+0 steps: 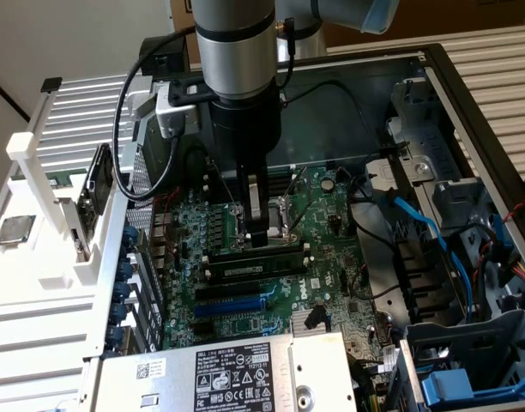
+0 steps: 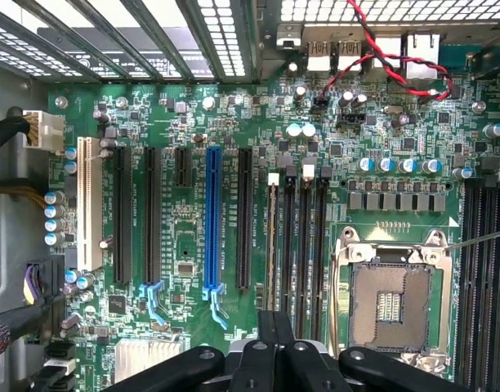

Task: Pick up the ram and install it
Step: 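Press down the ram until it locks into place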

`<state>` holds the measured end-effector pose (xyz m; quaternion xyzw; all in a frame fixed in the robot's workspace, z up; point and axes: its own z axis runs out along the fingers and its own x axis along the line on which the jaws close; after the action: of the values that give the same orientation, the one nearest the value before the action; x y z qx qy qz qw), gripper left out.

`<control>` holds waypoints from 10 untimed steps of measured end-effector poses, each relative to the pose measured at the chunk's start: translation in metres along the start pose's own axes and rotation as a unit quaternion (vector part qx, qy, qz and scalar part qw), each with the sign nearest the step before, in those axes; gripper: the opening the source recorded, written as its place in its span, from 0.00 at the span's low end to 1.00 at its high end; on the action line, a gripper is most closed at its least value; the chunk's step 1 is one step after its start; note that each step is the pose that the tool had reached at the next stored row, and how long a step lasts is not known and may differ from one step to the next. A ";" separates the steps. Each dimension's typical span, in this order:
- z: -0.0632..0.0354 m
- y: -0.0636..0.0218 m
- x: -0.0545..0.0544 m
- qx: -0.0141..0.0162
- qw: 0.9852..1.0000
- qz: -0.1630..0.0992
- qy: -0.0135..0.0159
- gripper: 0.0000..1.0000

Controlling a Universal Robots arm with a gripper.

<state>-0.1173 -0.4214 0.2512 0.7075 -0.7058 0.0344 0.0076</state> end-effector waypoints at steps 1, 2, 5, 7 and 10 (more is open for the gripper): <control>0.0000 0.0000 0.000 0.000 1.000 0.000 0.000 0.10; -0.0001 0.0000 0.000 0.000 1.000 0.000 0.000 0.10; -0.0002 0.0000 0.000 -0.001 1.000 0.011 0.001 0.10; -0.0001 0.0000 0.000 -0.002 1.000 0.025 0.001 0.10; -0.0002 0.0000 0.000 -0.003 0.999 0.044 0.001 0.10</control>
<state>-0.1174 -0.4214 0.2513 0.6755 -0.7365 0.0336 0.0089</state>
